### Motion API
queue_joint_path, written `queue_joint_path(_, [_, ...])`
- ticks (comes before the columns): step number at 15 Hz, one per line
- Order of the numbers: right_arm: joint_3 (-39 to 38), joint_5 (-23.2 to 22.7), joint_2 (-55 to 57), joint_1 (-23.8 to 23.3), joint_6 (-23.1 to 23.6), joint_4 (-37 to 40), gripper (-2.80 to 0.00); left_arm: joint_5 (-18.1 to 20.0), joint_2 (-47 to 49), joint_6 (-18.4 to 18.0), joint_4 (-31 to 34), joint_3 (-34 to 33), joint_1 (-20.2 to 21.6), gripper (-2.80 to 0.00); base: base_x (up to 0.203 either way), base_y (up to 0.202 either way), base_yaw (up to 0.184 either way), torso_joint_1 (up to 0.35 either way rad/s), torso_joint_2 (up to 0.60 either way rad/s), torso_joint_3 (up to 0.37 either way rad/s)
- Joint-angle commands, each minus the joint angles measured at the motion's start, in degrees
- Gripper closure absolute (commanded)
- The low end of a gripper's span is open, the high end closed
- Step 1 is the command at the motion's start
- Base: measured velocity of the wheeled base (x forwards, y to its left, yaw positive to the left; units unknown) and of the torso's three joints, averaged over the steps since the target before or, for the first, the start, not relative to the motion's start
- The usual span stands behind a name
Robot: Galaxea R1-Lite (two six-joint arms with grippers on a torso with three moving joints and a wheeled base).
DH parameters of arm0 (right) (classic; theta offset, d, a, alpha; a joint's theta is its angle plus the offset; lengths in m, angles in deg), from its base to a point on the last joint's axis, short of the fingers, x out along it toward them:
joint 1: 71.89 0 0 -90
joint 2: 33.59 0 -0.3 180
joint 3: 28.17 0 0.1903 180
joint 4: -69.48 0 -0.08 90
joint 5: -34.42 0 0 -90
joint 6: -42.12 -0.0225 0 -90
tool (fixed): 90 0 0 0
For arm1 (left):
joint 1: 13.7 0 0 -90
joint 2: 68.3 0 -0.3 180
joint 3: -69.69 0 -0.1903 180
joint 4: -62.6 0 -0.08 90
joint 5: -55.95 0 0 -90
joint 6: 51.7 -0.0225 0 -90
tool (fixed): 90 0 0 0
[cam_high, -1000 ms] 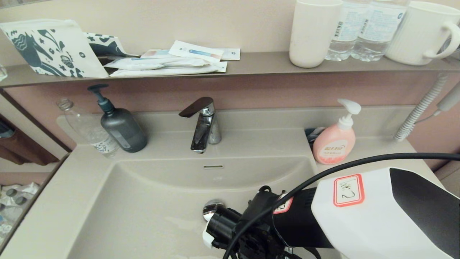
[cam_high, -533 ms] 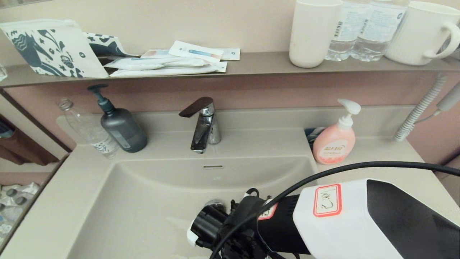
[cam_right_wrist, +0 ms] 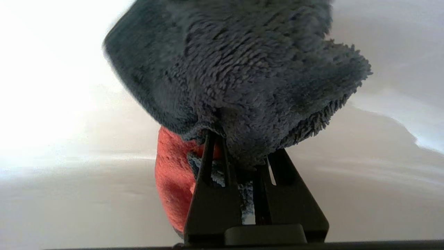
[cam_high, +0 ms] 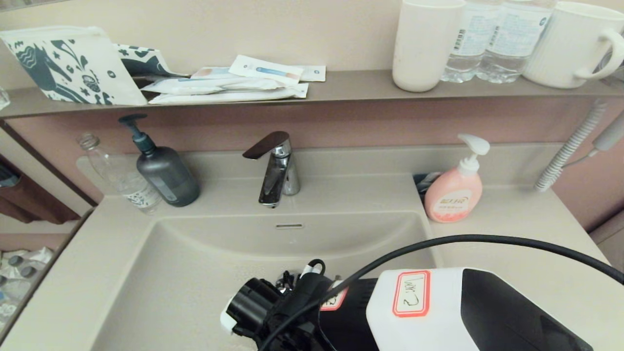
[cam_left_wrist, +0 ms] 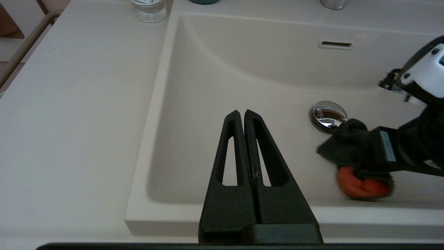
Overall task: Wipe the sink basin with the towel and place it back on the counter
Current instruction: Wipe the sink
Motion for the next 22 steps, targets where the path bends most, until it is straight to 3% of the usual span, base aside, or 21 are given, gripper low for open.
queue_joint_path(1, [0.73,0.14,0.68,0.14,0.37,-2.63,0.0,-0.06,0.07,0.02,0.0,0.06,0.01,0.0,0.0,0.0,0.0,0.0,0.0,0.0])
queue_joint_path(4, [0.73,-0.48,-0.17,0.05,1.66,-8.21,0.0,-0.05,0.07,0.02,0.0,-0.01,0.01,0.0,0.0,0.0,0.0,0.0,0.0,0.0])
queue_joint_path(9, [0.73,-7.95,-2.07,0.13,3.03,-17.56,0.0,-0.01,0.07,0.02,0.0,0.05,0.01,0.0,0.0,0.0,0.0,0.0,0.0,0.0])
queue_joint_path(13, [0.73,-13.55,-3.78,0.14,3.36,-20.74,0.0,-0.06,0.07,0.02,0.0,0.03,0.01,0.0,0.0,0.0,0.0,0.0,0.0,0.0])
queue_joint_path(18, [0.4,-12.2,-2.51,-0.18,3.44,-14.86,0.0,0.03,0.07,0.02,0.0,-0.02,0.01,0.0,0.0,0.0,0.0,0.0,0.0,0.0])
queue_joint_path(20, [0.21,-8.31,-1.38,-0.85,3.72,-12.06,0.0,-0.06,0.07,0.02,0.0,0.0,0.01,0.0,0.0,0.0,0.0,0.0,0.0,0.0])
queue_joint_path(22, [-0.12,-1.6,-0.89,-1.58,4.37,-8.58,0.0,0.0,0.07,0.04,0.0,-0.02,0.01,0.0,0.0,0.0,0.0,0.0,0.0,0.0])
